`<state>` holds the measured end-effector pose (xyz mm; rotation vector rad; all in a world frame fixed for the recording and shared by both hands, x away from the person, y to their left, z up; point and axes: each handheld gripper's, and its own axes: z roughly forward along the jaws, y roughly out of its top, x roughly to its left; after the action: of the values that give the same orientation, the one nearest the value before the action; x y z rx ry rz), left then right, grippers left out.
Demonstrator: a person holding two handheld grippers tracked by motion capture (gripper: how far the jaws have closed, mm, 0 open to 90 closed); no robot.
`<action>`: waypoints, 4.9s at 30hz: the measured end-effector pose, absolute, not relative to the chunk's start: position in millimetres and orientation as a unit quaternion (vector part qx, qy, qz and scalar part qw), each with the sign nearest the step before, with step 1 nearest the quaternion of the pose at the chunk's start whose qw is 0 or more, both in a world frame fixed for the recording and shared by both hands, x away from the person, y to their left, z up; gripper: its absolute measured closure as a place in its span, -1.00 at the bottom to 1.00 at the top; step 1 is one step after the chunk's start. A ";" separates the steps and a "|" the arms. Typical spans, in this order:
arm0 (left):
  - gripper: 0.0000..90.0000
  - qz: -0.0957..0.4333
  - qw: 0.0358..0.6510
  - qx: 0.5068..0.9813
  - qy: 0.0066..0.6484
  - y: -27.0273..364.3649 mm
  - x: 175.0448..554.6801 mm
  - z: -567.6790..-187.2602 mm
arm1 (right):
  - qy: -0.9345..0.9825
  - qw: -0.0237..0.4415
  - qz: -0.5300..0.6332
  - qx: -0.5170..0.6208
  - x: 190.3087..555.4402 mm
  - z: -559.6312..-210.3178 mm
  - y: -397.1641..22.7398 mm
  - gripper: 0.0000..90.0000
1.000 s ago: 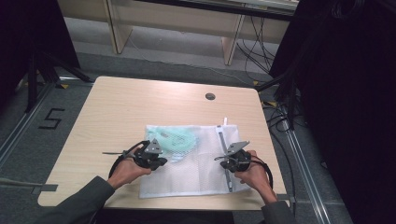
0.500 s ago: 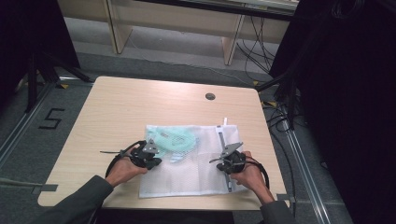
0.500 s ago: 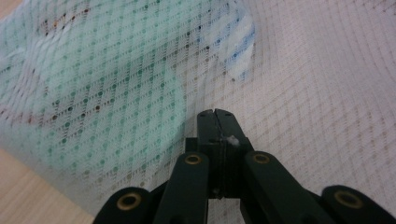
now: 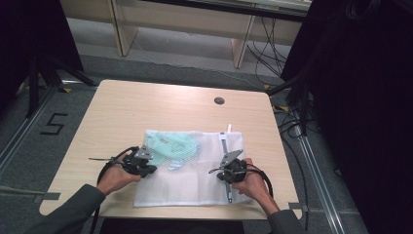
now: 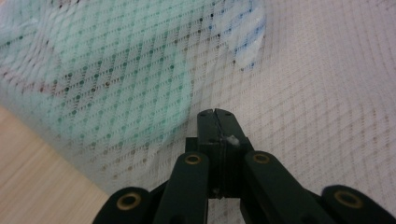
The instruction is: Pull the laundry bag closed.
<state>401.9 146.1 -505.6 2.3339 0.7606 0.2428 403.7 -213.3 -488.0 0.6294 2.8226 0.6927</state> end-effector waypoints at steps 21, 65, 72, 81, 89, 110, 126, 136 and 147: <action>0.96 0.114 0.312 0.889 0.314 180.3 392.7 -502.3 | 0.953 0.067 0.242 0.167 404.7 -488.2 -185.3 1.00; 0.08 0.033 0.413 0.866 0.280 112.1 361.9 -486.0 | 0.955 -0.023 0.264 0.134 358.5 -480.0 -221.3 0.48; 0.06 0.036 0.409 0.869 0.277 113.7 363.8 -486.5 | 0.958 -0.023 0.260 0.121 357.2 -478.4 -221.0 0.60; 0.05 0.034 0.406 0.869 0.281 113.7 363.2 -487.2 | 0.958 -0.025 0.262 0.115 357.3 -477.4 -221.2 0.72; 0.04 0.031 0.405 0.870 0.279 113.2 363.8 -487.8 | 0.959 -0.030 0.258 0.112 356.1 -478.1 -220.1 0.79; 0.05 0.023 0.425 0.866 0.263 104.4 358.8 -485.7 | 0.955 -0.035 0.268 0.120 357.3 -473.8 -220.4 0.92; 0.05 0.016 0.478 0.859 0.180 28.7 331.0 -488.5 | 0.939 -0.012 0.298 0.168 363.7 -458.4 -226.0 0.92; 0.06 0.030 0.474 0.860 0.187 3.2 330.3 -500.4 | 0.936 -0.006 0.306 0.176 365.7 -453.7 -226.3 0.92; 0.35 0.037 0.470 0.863 0.182 -16.3 331.0 -505.9 | 0.934 -0.002 0.315 0.169 368.5 -453.9 -225.1 0.92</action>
<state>331.0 -16.3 -505.9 2.1143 0.4466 0.0918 368.5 -225.1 -453.9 0.5331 2.9378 0.9910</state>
